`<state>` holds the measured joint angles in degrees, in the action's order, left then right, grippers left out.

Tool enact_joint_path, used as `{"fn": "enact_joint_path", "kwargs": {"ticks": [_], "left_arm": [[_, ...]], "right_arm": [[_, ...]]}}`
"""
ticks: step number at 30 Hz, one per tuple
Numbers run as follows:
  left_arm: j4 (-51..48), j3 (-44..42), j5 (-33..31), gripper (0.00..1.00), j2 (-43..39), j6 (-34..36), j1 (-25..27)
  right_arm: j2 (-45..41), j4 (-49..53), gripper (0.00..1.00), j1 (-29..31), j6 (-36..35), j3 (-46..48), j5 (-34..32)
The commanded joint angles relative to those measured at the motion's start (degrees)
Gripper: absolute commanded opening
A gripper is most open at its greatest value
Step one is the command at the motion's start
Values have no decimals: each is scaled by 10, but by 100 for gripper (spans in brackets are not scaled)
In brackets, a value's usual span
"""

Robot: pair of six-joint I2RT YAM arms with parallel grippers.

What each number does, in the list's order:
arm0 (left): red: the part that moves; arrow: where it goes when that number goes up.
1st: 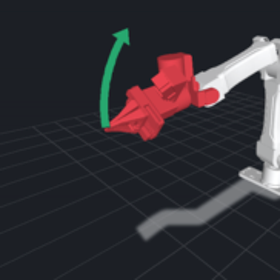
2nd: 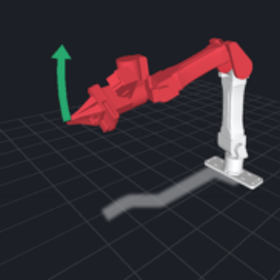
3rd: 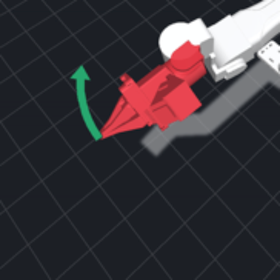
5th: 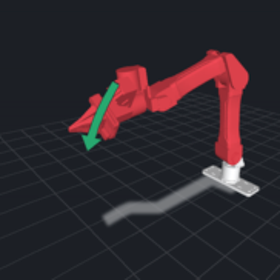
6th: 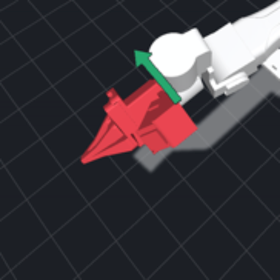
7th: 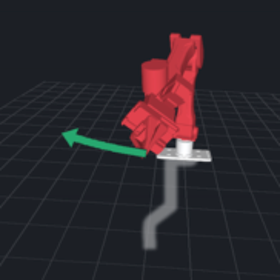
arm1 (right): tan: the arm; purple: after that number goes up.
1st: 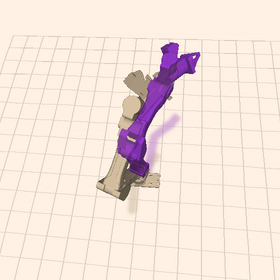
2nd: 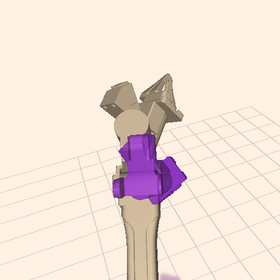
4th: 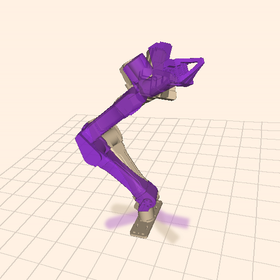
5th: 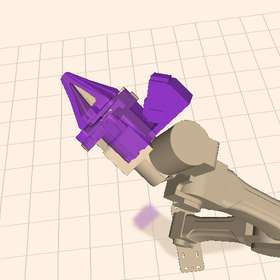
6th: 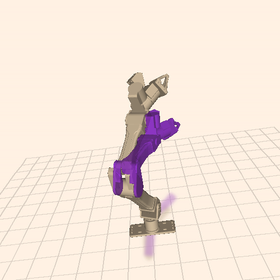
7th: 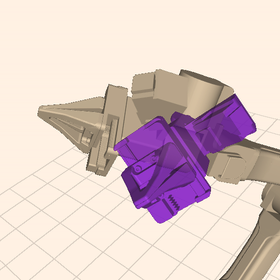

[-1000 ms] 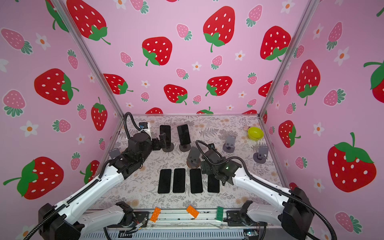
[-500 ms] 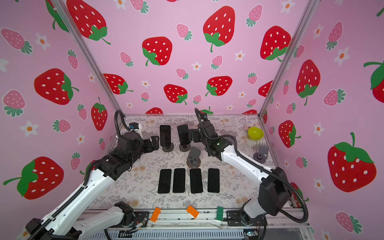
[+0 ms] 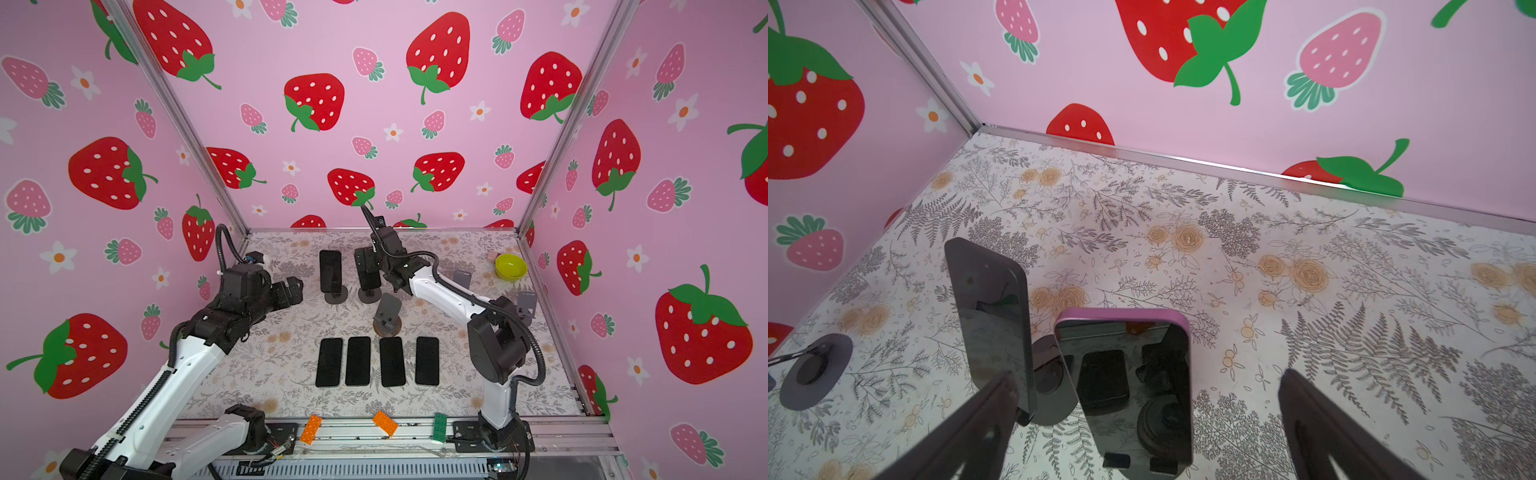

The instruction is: Remove the phone from the phone stand

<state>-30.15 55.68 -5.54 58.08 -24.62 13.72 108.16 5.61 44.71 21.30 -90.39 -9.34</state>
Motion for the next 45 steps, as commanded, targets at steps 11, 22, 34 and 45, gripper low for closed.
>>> {"fn": "enact_joint_path", "kwargs": {"ticks": [11, 22, 34, 45], "left_arm": [[1, -23, 25, 99, -11, 13, -33], [12, -28, 81, 99, 0, 1, -50], [24, -31, 110, 99, 6, -6, -63], [30, -31, 129, 99, 14, -7, -63]], "right_arm": [[103, 57, 100, 2, 19, -109, -53], [121, 77, 93, 13, 41, -113, -53], [130, 108, 90, 28, 134, -112, -103], [145, 114, 81, 58, 150, -126, -149]]}}
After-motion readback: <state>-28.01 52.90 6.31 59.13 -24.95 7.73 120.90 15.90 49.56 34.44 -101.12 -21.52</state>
